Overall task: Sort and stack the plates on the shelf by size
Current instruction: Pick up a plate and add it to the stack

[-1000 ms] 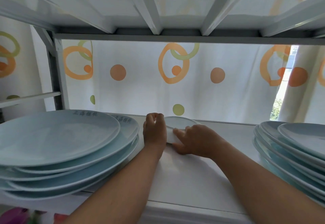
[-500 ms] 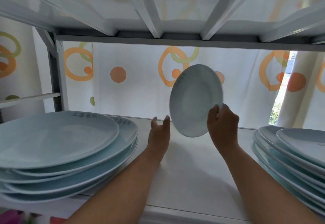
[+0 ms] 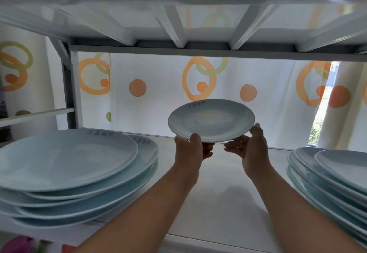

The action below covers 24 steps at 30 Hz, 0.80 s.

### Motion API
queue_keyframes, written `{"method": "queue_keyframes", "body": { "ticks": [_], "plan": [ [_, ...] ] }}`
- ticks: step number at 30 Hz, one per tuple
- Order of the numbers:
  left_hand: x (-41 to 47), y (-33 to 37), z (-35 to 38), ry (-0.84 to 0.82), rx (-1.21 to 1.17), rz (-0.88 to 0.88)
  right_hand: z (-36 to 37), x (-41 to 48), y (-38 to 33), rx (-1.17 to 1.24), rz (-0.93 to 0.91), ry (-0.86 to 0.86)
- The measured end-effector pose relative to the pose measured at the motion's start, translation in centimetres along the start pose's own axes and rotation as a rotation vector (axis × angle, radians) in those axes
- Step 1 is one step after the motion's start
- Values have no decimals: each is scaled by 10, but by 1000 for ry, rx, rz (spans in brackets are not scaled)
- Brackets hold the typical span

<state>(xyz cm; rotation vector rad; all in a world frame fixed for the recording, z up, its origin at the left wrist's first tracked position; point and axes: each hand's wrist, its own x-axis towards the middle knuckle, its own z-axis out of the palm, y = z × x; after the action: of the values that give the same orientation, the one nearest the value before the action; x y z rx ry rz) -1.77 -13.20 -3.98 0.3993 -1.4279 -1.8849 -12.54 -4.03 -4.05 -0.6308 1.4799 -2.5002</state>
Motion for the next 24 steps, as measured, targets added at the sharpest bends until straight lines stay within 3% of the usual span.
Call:
{"method": "queue_keyframes", "body": {
  "ticks": [7, 12, 19, 24],
  "plan": [
    [-37, 63, -19, -36, 121, 85, -1, 4, 17, -401, -25, -25],
    [-57, 115, -62, 50, 231, 145, -1, 0, 15, -428, -52, -76],
    [-68, 149, -131, 193, 323, 45, -5, -5, 12, -412, -46, -114],
    [-67, 147, -168, 276, 350, -43, 18, -20, 10, -398, -57, -258]
  ]
}}
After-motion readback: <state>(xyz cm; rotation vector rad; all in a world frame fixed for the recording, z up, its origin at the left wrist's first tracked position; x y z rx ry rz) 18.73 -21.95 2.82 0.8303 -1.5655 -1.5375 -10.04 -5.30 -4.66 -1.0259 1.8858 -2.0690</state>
